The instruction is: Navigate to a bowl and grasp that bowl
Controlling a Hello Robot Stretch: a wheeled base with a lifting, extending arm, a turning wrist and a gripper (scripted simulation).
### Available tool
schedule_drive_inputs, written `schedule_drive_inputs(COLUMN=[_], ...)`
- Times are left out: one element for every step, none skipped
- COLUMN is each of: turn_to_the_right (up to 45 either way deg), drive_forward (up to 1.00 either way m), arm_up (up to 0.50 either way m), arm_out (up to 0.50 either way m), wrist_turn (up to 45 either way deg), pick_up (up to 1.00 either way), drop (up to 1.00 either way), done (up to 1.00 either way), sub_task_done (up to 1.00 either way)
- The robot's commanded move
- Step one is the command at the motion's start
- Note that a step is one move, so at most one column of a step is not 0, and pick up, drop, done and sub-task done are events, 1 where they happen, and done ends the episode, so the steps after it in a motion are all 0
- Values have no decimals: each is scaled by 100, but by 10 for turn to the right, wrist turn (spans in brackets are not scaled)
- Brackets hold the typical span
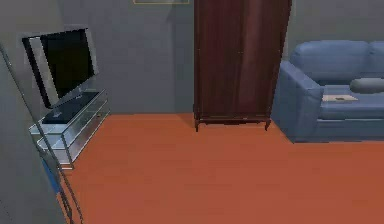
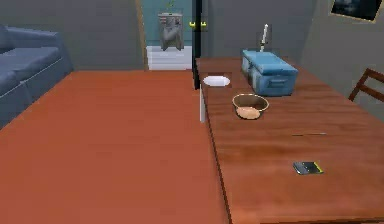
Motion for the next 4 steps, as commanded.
schedule_drive_inputs(turn_to_the_right=[0,450,420,0], drive_forward=[30,0,0,35], arm_up=[0,0,0,0], arm_out=[0,0,0,0], wrist_turn=[0,0,0,0], pick_up=[0,0,0,0], drop=[0,0,0,0], done=[0,0,0,0], sub_task_done=[0,0,0,0])
